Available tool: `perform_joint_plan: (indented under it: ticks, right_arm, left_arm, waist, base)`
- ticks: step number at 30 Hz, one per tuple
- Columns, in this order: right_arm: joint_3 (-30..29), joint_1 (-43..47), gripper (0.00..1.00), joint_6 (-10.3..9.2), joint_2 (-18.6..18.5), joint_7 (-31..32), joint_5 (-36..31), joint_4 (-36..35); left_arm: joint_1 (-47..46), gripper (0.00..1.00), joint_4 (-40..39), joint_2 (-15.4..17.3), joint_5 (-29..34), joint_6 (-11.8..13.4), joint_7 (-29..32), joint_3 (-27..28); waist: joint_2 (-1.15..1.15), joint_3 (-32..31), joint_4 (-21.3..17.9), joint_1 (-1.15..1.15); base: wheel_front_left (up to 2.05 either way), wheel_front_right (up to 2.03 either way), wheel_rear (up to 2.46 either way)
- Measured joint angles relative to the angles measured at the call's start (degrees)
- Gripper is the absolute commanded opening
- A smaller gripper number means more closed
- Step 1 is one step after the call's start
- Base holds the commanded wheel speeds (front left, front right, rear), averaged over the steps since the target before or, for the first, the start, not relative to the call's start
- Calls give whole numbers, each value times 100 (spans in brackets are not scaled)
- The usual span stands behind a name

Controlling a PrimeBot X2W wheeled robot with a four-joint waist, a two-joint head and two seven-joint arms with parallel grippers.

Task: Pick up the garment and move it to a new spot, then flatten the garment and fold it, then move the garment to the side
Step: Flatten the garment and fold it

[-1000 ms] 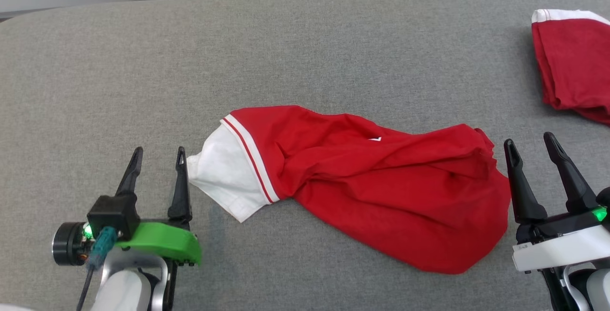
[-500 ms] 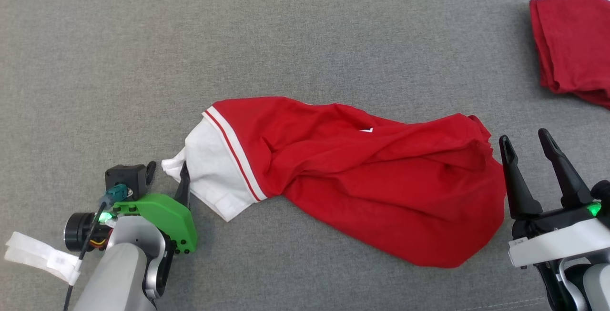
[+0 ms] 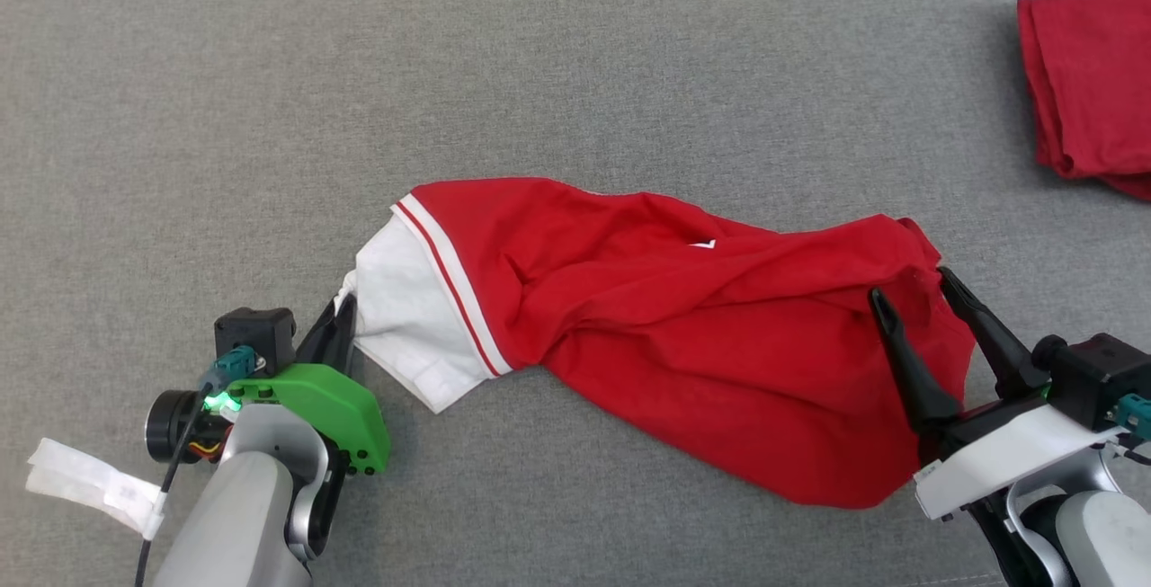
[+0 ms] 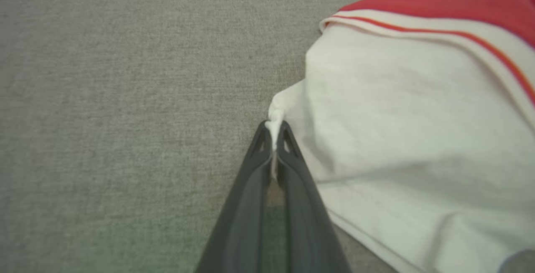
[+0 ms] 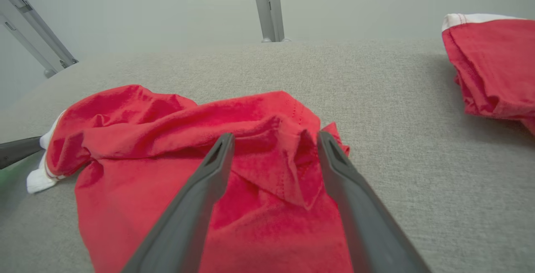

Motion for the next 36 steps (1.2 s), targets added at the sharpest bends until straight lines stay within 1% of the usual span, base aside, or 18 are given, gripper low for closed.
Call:
perform_joint_plan:
  ticks: [1,2,7,10,13,17,20,22,25,28,32,36]
  right_arm:
    - [16,-52,31,0,7,-10,2,54]
    - [27,-79,0,0,8,-37,9,78]
    - [-22,-140,0,0,-18,-71,60,151]
    - [-192,-179,0,0,-92,-194,29,75]
    - [-360,-283,0,0,-211,-296,-44,-153]
    - [-711,-495,0,0,-374,-310,-207,-672]
    - [-1006,-692,0,0,-489,-231,-283,-1073]
    - [-1218,-839,0,0,-556,-111,-309,-1337]
    - [-1482,-1053,0,1,-651,82,-331,-1680]
    - [-1738,-1289,0,1,-775,261,-314,-1950]
    - [-1838,-1633,0,1,-911,470,-181,-2102]
    - [-1727,-1986,0,1,-1018,601,16,-1969]
  left_arm:
    - [-2,0,4,-15,-1,0,-69,1]
    - [-3,0,7,-26,-2,0,-116,3]
    - [8,0,-181,-51,-55,87,-590,122]
    - [16,0,-592,-60,-58,156,-965,229]
    - [12,0,-1261,-43,-38,216,-1201,302]
    - [-85,0,-2554,35,137,321,-1327,404]
    - [-333,0,-3548,101,274,410,-1365,474]
    - [-548,0,-4162,162,371,481,-1355,534]
    - [-923,0,-4853,283,512,547,-1170,631]
    - [-1428,0,-5315,431,606,583,-838,713]
    - [-2013,0,-5477,566,616,558,-371,740]
    - [-2385,0,-5242,495,512,488,-124,588]
  waist:
    - [0,10,17,0]
    - [0,18,30,0]
    - [0,39,81,0]
    - [0,11,103,0]
    - [0,-45,120,0]
    - [0,-164,143,0]
    - [0,-262,157,0]
    - [0,-344,161,0]
    - [0,-471,155,0]
    - [0,-596,146,0]
    - [0,-727,112,0]
    - [0,-720,66,0]
  base:
    - [0,0,0]
    - [0,0,0]
    - [0,0,0]
    - [0,0,0]
    - [0,0,0]
    - [0,0,0]
    - [0,0,0]
    - [0,0,0]
    - [0,0,0]
    - [0,0,0]
    - [0,0,0]
    - [0,0,0]
